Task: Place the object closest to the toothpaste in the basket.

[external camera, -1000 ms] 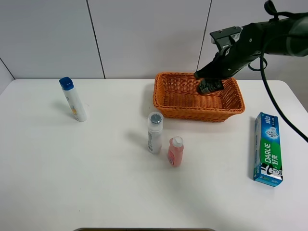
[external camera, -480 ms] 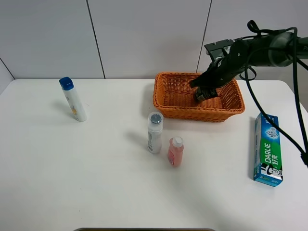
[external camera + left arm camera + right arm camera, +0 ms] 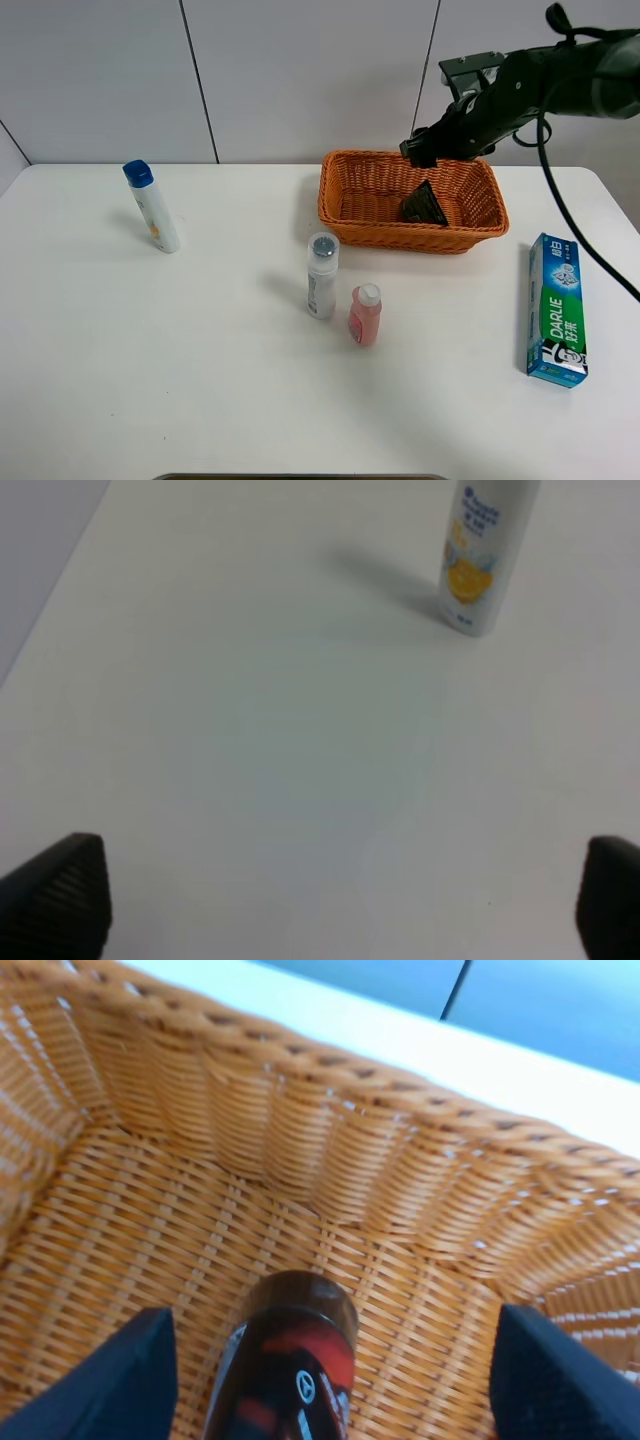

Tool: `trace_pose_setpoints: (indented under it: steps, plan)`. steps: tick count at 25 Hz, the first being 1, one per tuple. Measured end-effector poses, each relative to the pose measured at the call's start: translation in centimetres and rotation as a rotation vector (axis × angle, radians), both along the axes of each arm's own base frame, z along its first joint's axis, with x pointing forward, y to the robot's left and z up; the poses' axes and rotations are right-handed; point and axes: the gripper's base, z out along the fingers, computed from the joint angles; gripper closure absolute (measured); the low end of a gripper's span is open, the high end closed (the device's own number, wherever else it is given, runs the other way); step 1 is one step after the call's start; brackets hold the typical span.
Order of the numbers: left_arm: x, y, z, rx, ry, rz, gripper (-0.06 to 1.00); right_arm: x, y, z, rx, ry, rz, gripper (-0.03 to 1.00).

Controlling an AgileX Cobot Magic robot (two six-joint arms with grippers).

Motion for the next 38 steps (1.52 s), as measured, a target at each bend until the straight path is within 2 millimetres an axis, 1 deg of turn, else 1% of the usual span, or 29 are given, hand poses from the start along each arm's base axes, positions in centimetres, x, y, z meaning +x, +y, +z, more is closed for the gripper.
trace_pose_setpoints:
  steps: [4, 8, 14, 19, 21, 25, 27, 29, 30, 32, 35, 38]
  plan:
    - [0.0, 0.0, 0.0, 0.000, 0.000, 0.000, 0.00, -2.1, -0.5, 4.1, 0.003, -0.013, 0.000, 0.28]
    - [0.0, 0.0, 0.0, 0.000, 0.000, 0.000, 0.00, -5.3, -1.2, 8.0, -0.005, 0.028, -0.002, 0.28]
    - [0.0, 0.0, 0.0, 0.000, 0.000, 0.000, 0.00, -12.0, -2.8, 13.7, -0.009, 0.094, -0.015, 0.28]
    - [0.0, 0.0, 0.0, 0.000, 0.000, 0.000, 0.00, -18.1, -4.2, 17.4, 0.030, 0.119, -0.071, 0.28]
    - [0.0, 0.0, 0.0, 0.000, 0.000, 0.000, 0.00, -20.2, -4.7, 18.8, 0.068, 0.082, -0.102, 0.28]
    - [0.0, 0.0, 0.0, 0.000, 0.000, 0.000, 0.00, -23.9, -5.5, 20.9, 0.139, -0.011, -0.136, 0.28]
    - [0.0, 0.0, 0.0, 0.000, 0.000, 0.000, 0.00, -25.7, -5.9, 21.2, 0.172, -0.040, -0.150, 0.28]
    - [0.0, 0.0, 0.0, 0.000, 0.000, 0.000, 0.00, -27.7, -6.3, 20.9, 0.195, -0.060, -0.156, 0.28]
    - [0.0, 0.0, 0.0, 0.000, 0.000, 0.000, 0.00, -27.7, -6.3, 20.9, 0.195, -0.060, -0.156, 0.28]
    - [0.0, 0.0, 0.0, 0.000, 0.000, 0.000, 0.00, -29.5, -6.6, 20.0, 0.205, -0.064, -0.158, 0.28]
    - [0.0, 0.0, 0.0, 0.000, 0.000, 0.000, 0.00, -32.2, -7.3, 17.5, 0.201, -0.056, -0.159, 0.28]
    - [0.0, 0.0, 0.0, 0.000, 0.000, 0.000, 0.00, -34.7, -8.0, 14.1, 0.177, -0.041, -0.169, 0.28]
